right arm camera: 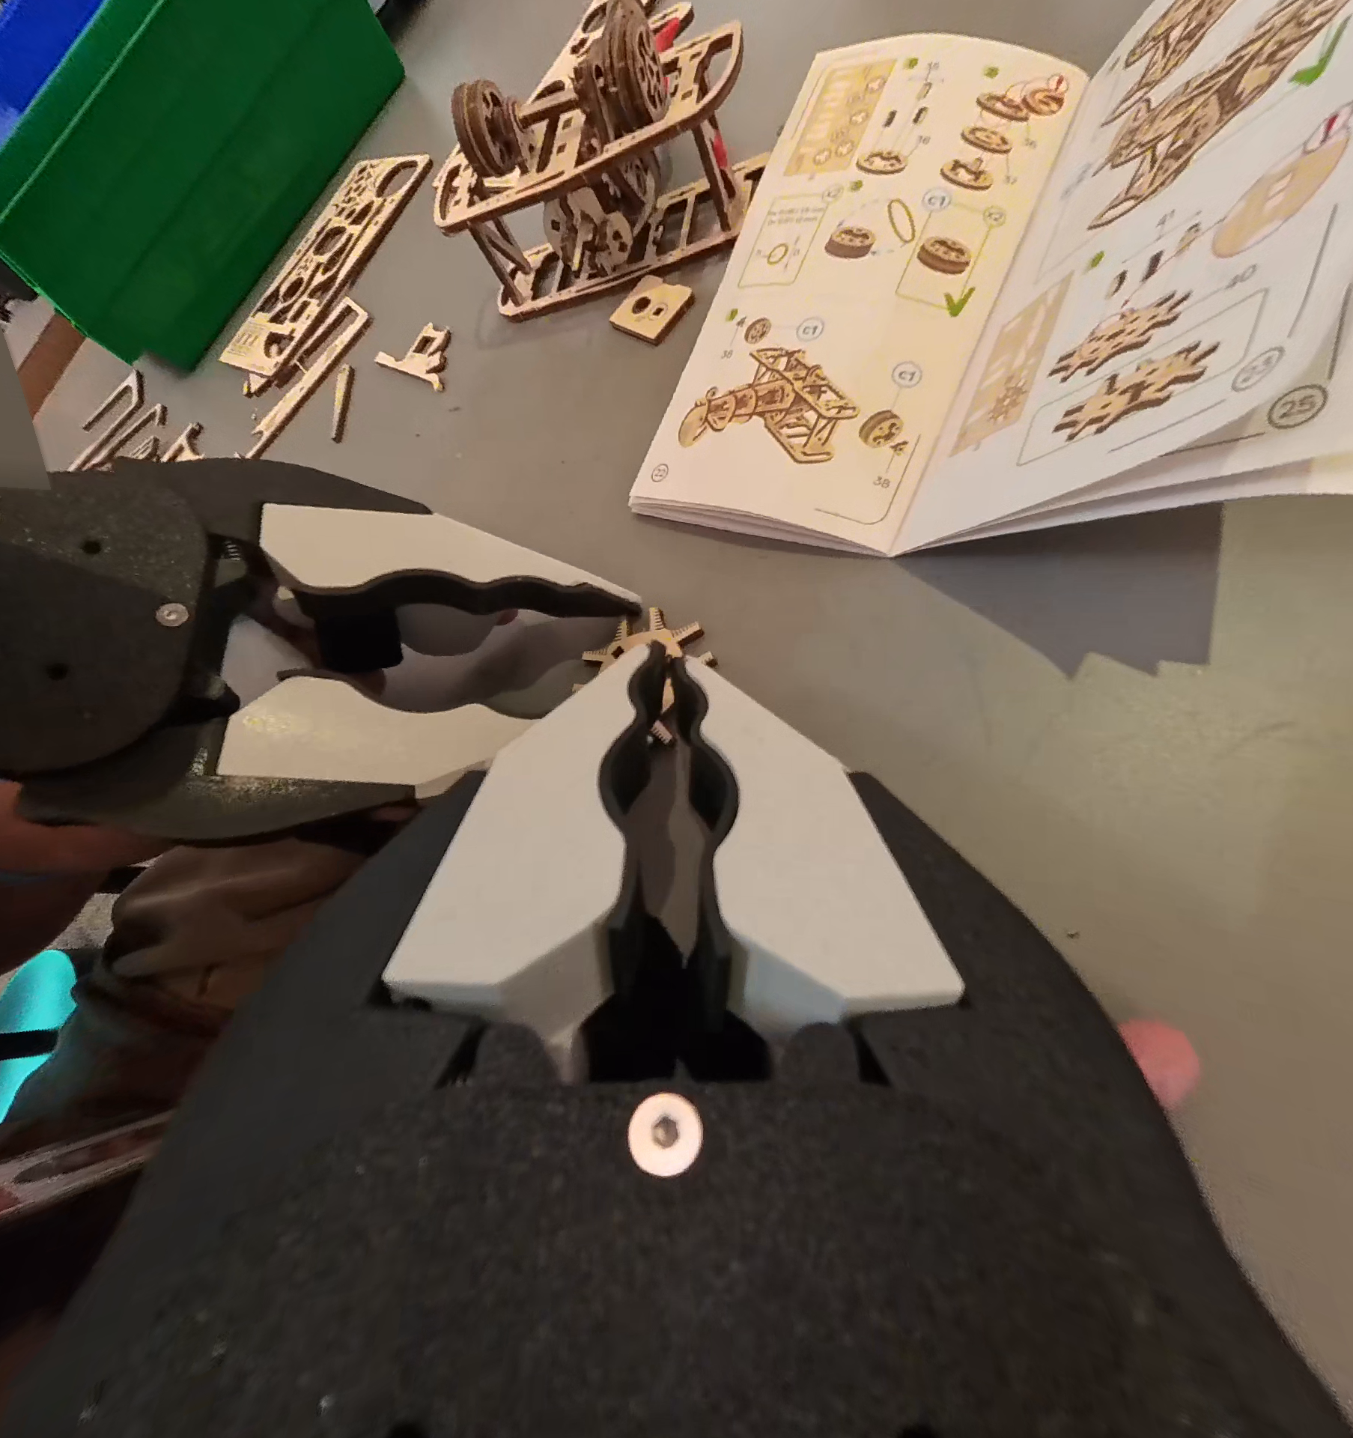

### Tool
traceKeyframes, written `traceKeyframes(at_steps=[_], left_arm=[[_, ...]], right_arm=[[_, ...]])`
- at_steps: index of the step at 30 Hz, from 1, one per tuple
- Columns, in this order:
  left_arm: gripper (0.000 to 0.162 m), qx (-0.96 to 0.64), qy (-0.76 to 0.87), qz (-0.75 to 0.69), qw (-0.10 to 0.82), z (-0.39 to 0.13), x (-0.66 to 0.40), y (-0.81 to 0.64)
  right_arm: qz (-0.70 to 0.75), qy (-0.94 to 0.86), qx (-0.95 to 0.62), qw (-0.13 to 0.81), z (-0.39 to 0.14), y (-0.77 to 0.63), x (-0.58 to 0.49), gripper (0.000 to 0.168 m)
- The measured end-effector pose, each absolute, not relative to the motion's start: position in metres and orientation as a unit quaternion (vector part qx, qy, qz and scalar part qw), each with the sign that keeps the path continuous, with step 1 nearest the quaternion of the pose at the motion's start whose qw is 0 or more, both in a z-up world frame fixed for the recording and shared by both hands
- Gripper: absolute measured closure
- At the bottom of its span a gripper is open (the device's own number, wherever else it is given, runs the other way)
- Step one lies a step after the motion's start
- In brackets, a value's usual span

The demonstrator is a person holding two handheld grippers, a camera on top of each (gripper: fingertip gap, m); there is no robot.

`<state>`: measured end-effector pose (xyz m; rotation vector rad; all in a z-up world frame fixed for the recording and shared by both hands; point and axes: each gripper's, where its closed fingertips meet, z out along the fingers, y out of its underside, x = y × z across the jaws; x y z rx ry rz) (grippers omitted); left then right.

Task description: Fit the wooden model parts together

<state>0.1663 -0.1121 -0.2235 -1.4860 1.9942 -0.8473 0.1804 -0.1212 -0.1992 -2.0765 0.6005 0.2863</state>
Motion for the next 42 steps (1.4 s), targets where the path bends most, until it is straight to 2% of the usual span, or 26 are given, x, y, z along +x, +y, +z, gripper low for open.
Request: traceKeyframes(at_steps=[16, 42], left_arm=[[0.123, -0.545, 0.735, -0.309, 0.259, -0.223, 0.166, -0.112], [0.123, -0.543, 0.736, -0.309, 0.259, -0.223, 0.167, -0.113]], right_arm=[[0.246, 0.265, -0.758, 0.543, -0.172, -0.121, 0.18, 0.167], [0.21, 0.222, -0.781, 0.544, -0.179, -0.118, 0.173, 0.167]])
